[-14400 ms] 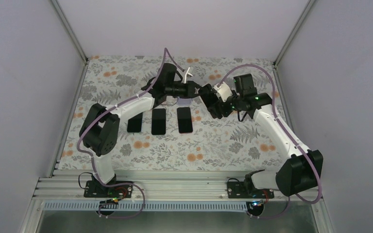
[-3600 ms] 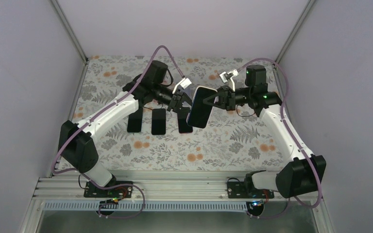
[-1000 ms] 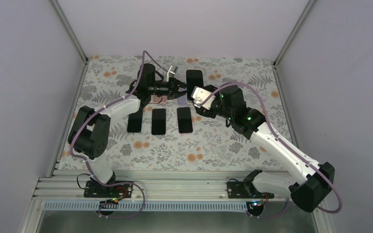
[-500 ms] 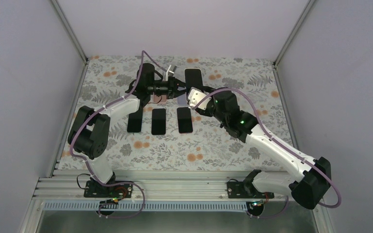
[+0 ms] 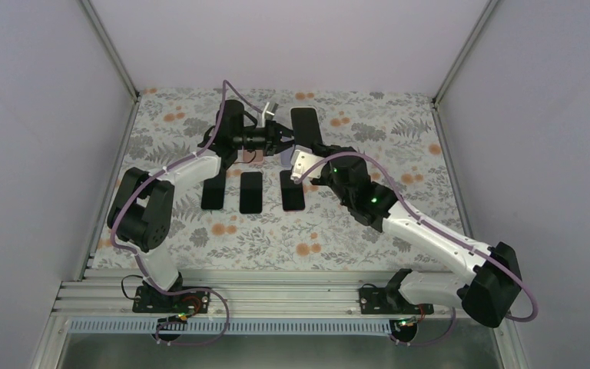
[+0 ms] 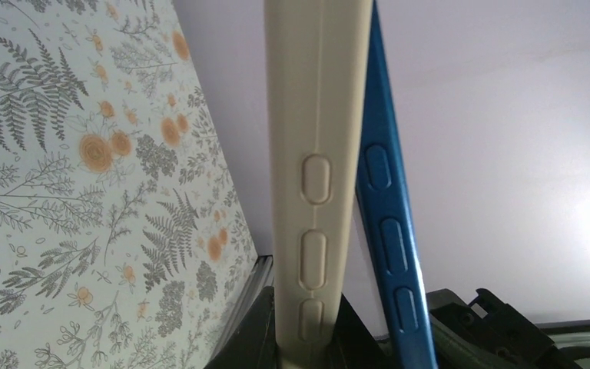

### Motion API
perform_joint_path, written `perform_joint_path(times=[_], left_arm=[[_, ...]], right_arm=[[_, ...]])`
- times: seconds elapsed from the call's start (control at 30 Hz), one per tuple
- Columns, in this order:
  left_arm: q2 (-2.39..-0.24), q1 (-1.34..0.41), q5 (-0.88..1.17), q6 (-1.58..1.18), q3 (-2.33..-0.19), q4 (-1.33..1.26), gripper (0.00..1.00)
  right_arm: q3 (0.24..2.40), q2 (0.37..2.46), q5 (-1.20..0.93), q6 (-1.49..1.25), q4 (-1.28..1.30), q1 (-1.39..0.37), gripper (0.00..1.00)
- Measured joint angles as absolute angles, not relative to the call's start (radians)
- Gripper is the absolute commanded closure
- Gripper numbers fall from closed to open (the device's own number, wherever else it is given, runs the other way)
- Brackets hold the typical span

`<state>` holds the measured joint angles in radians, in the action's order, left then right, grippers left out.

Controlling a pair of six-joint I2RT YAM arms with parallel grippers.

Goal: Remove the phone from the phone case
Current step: Remove the phone case from the phone.

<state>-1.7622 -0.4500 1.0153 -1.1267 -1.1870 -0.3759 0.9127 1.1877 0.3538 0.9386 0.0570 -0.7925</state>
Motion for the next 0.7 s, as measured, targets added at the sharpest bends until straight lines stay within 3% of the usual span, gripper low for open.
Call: perform_joint_path(times=[0.23,0.33,0.37,0.7], left_arm=[[-1.763,-0.455,1.005,-1.138,-1.187,-0.381,0.98],[-1.763,-0.461,1.006,-1.138,-1.187,-0.381,0.98],[-1.763,-0.463,1.005,-1.138,-1.187,-0.379,0.98],[-1.766,-0.462,0.998,-1.059,-1.200,-0.292,0.98]], right_arm=[[0.910,1.198,0.412,0.993,-0.025,-0.799,0.76],[0.910,1.201,0.418,1.009,-0.036,-0.799,0.95],[0.910,1.202,0.426,1.015,-0.039,-0.799,0.96],[1.050,1.206,0.416,0.916,0.102,-0.797,0.96]])
